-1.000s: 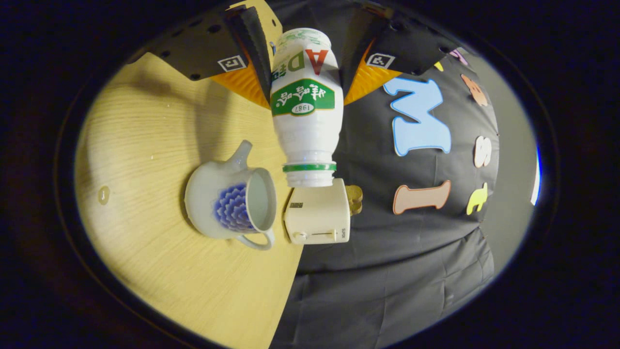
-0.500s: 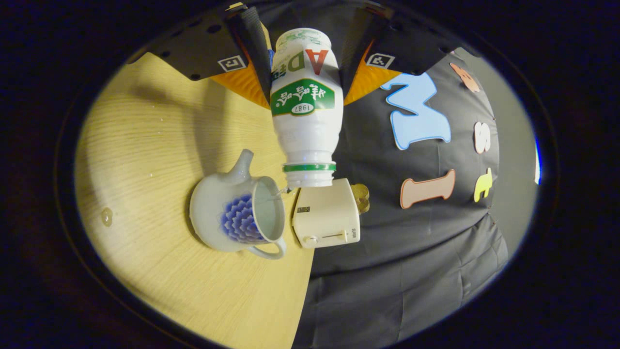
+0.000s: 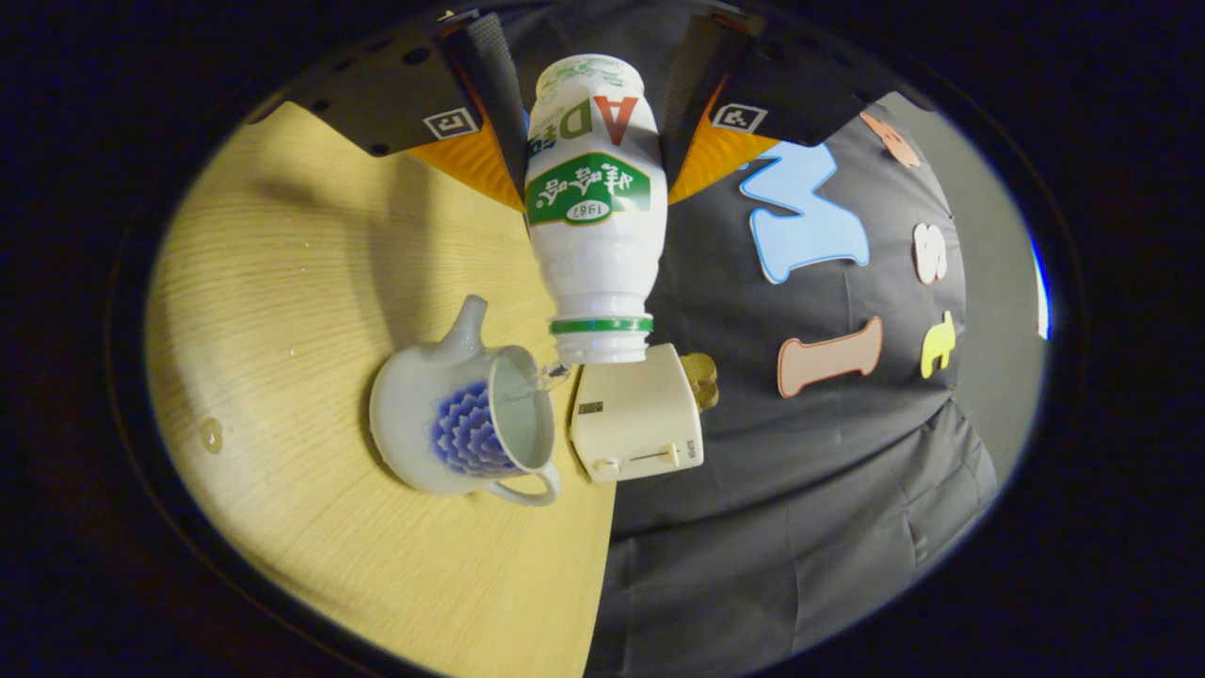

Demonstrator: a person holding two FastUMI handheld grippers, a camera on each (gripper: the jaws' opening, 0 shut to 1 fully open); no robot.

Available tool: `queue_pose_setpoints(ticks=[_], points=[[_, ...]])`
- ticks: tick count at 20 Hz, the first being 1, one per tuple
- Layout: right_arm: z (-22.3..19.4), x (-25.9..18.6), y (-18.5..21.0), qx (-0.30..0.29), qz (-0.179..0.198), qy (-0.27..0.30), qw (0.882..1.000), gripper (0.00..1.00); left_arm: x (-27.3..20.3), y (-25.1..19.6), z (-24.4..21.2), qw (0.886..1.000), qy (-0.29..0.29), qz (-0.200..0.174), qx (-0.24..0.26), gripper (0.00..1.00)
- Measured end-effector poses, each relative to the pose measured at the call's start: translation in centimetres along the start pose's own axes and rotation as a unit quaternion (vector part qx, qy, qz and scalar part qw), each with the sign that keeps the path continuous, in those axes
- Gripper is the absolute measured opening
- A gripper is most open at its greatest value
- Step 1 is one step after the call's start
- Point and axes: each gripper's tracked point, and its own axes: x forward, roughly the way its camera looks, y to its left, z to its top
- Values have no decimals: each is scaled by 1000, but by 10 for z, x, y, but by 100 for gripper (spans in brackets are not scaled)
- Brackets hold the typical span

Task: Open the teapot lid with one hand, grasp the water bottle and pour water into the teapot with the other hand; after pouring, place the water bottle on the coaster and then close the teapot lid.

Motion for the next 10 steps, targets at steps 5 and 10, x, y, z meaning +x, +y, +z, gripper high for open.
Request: queue_pose_setpoints(ticks=[5, 10], points=[[-1, 1, 2, 0, 2, 1, 1000, 7, 2, 3, -1, 1000, 2, 8, 23, 75], [1, 0, 0, 8, 0, -2, 1000, 7, 0, 6, 4, 999, 0, 9, 44, 75]])
